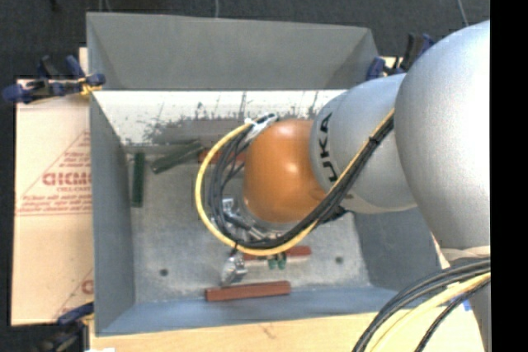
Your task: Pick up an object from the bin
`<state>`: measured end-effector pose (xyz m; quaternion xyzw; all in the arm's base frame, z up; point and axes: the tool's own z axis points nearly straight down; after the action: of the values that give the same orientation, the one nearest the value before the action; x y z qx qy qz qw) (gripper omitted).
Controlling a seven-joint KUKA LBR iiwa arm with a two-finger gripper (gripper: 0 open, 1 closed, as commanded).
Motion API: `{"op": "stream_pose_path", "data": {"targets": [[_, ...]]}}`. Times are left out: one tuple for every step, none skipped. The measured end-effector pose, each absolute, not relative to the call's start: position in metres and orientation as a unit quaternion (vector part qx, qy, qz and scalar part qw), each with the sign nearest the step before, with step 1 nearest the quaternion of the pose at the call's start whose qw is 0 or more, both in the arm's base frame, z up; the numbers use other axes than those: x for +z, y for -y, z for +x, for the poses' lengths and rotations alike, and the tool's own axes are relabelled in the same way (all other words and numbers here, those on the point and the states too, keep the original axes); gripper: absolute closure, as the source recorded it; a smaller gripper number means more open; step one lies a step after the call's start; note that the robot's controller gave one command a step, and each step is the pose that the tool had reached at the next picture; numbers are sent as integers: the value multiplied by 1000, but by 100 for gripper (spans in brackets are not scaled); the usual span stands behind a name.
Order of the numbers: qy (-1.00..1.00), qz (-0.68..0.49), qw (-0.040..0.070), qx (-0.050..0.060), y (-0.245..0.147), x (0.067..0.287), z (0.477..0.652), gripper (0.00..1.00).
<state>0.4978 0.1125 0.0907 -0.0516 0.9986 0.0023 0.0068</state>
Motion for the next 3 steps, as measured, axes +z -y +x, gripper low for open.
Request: {"op": "stream_pose_path", "data": {"targets": [[-1000, -18, 2, 1, -67, 86, 517, 0], [-994, -107, 1, 0, -46, 83, 500, 100], [-994, -107, 0, 0, -46, 83, 500, 100]]}}
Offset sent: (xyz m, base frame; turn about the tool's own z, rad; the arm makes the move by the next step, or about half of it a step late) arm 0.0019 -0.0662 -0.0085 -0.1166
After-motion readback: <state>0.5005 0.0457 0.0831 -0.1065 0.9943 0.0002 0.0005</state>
